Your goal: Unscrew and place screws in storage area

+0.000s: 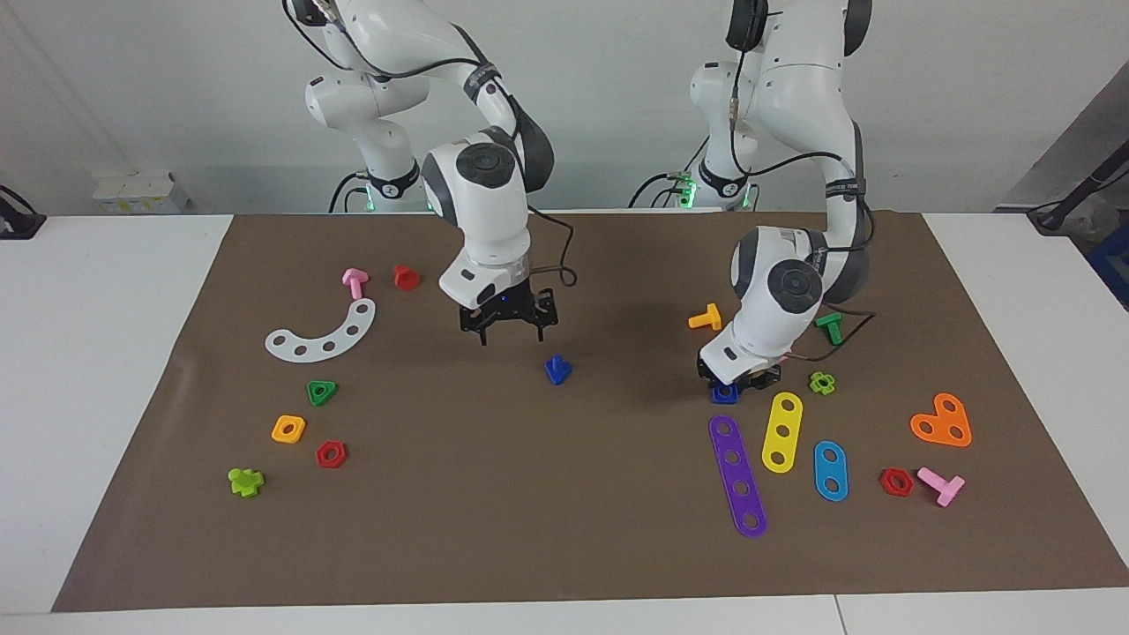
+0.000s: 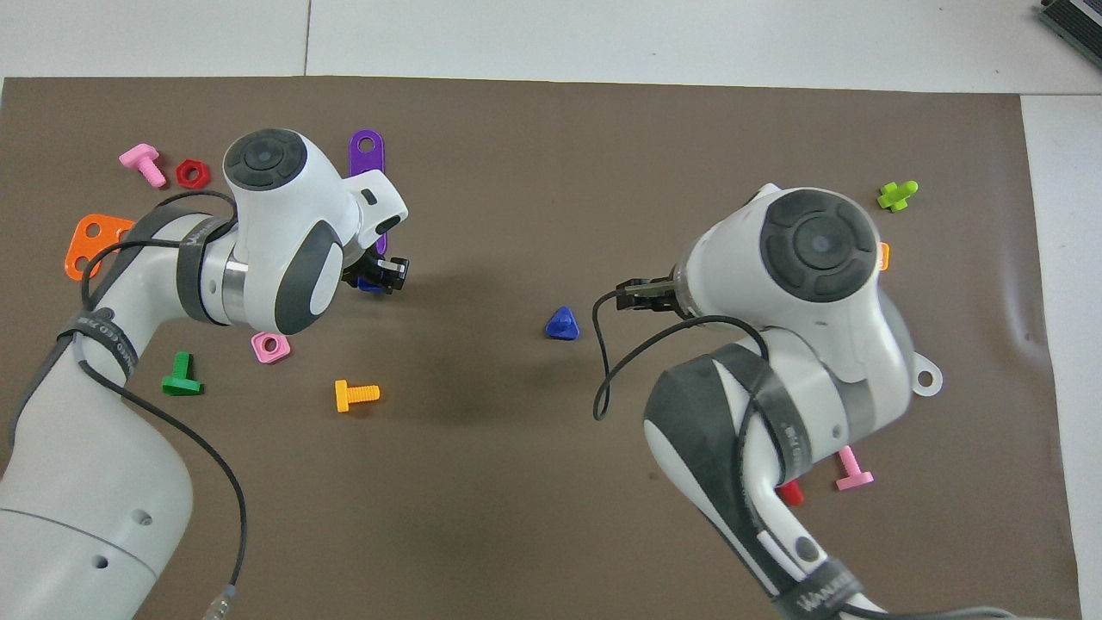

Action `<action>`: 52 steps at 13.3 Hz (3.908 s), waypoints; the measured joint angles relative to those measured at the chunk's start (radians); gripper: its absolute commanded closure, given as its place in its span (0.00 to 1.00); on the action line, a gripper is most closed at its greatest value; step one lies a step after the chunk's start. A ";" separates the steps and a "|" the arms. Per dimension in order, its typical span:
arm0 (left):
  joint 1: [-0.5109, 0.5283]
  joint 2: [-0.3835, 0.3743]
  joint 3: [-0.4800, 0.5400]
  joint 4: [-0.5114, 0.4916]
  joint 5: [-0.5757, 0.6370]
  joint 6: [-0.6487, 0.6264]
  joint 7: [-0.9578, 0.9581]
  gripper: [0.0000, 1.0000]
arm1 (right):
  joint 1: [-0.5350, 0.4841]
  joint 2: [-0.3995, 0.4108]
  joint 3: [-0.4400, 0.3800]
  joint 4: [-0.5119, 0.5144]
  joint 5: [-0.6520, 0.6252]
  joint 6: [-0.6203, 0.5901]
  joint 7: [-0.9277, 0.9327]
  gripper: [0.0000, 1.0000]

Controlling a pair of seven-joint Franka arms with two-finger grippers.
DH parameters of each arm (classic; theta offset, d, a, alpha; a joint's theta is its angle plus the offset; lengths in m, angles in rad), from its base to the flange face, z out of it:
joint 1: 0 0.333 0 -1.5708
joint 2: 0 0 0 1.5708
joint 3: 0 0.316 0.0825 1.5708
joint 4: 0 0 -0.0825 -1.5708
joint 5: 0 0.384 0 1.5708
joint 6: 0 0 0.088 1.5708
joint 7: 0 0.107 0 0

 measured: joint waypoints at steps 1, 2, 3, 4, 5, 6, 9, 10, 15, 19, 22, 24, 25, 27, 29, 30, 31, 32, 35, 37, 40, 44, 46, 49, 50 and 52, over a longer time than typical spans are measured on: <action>0.013 -0.005 0.001 -0.006 0.007 0.000 0.029 0.00 | 0.007 0.019 0.000 0.001 0.000 0.021 0.003 0.10; 0.022 -0.007 0.001 -0.008 0.013 0.001 0.046 0.00 | 0.014 0.030 0.000 0.002 0.000 0.031 0.005 0.11; 0.027 -0.008 0.001 -0.008 0.015 0.003 0.053 0.00 | 0.023 0.041 0.000 0.002 0.000 0.048 0.017 0.12; 0.028 -0.009 0.001 -0.008 0.018 0.003 0.058 0.00 | 0.035 0.053 0.000 0.003 0.000 0.065 0.040 0.15; 0.028 -0.011 0.001 -0.007 0.024 0.003 0.063 0.00 | 0.050 0.066 0.000 0.003 0.000 0.078 0.063 0.17; 0.028 -0.014 0.001 -0.002 0.032 0.003 0.068 0.00 | 0.064 0.078 0.000 0.003 -0.003 0.089 0.081 0.19; 0.059 -0.054 0.004 0.047 0.040 -0.071 0.070 0.00 | 0.097 0.118 0.000 0.003 -0.080 0.126 0.163 0.40; 0.088 -0.082 0.005 0.052 0.042 -0.110 0.070 0.00 | 0.102 0.129 0.000 0.003 -0.092 0.131 0.174 0.47; 0.282 -0.190 0.008 -0.019 0.046 -0.198 0.155 0.00 | 0.106 0.139 -0.002 0.008 -0.096 0.136 0.176 1.00; 0.335 -0.280 0.006 -0.044 0.046 -0.250 0.173 0.00 | 0.093 0.131 -0.012 0.016 -0.096 0.136 0.176 1.00; 0.334 -0.422 0.000 -0.044 0.046 -0.294 0.150 0.00 | 0.039 0.128 -0.015 0.017 -0.100 0.145 0.131 1.00; 0.333 -0.509 -0.016 -0.043 0.046 -0.313 0.135 0.00 | 0.004 0.127 -0.015 0.017 -0.101 0.163 0.086 1.00; 0.332 -0.539 -0.035 -0.040 0.046 -0.314 0.131 0.00 | -0.014 0.125 -0.015 0.018 -0.102 0.166 0.060 1.00; 0.329 -0.560 -0.088 -0.014 0.046 -0.314 0.104 0.00 | -0.054 0.112 -0.015 0.019 -0.102 0.166 0.002 1.00; 0.323 -0.556 -0.115 0.022 0.046 -0.314 0.088 0.00 | -0.089 0.097 -0.015 0.019 -0.102 0.166 -0.033 1.00; 0.323 -0.555 -0.121 0.033 0.046 -0.315 0.088 0.00 | -0.104 0.092 -0.015 0.018 -0.102 0.166 -0.049 1.00; 0.323 -0.555 -0.125 0.035 0.046 -0.318 0.088 0.00 | -0.117 0.088 -0.015 0.016 -0.102 0.166 -0.061 1.00; 0.323 -0.554 -0.129 0.035 0.046 -0.325 0.088 0.00 | -0.127 0.086 -0.015 0.013 -0.102 0.166 -0.063 1.00; 0.323 -0.552 -0.130 0.032 0.046 -0.337 0.088 0.00 | -0.164 0.086 -0.016 -0.001 -0.103 0.194 -0.078 1.00; 0.323 -0.552 -0.130 0.032 0.046 -0.340 0.088 0.00 | -0.201 0.086 -0.016 -0.046 -0.103 0.310 -0.111 1.00; 0.323 -0.552 -0.130 0.031 0.046 -0.398 0.087 0.00 | -0.244 0.079 -0.016 -0.118 -0.103 0.396 -0.161 1.00; 0.323 -0.553 -0.130 0.032 0.046 -0.431 0.087 0.00 | -0.297 0.035 -0.017 -0.162 -0.103 0.389 -0.285 1.00; 0.323 -0.553 -0.130 0.035 0.044 -0.432 0.087 0.00 | -0.317 0.006 -0.017 -0.178 -0.103 0.347 -0.317 1.00; 0.324 -0.551 -0.126 0.059 0.032 -0.443 0.084 0.00 | -0.319 -0.009 -0.014 -0.190 -0.104 0.334 -0.334 1.00; 0.325 -0.544 -0.124 0.090 0.031 -0.472 0.083 0.00 | -0.319 -0.009 -0.014 -0.193 -0.104 0.334 -0.350 1.00; 0.326 -0.507 -0.122 0.199 0.029 -0.555 0.083 0.00 | -0.325 -0.009 -0.014 -0.198 -0.104 0.334 -0.378 1.00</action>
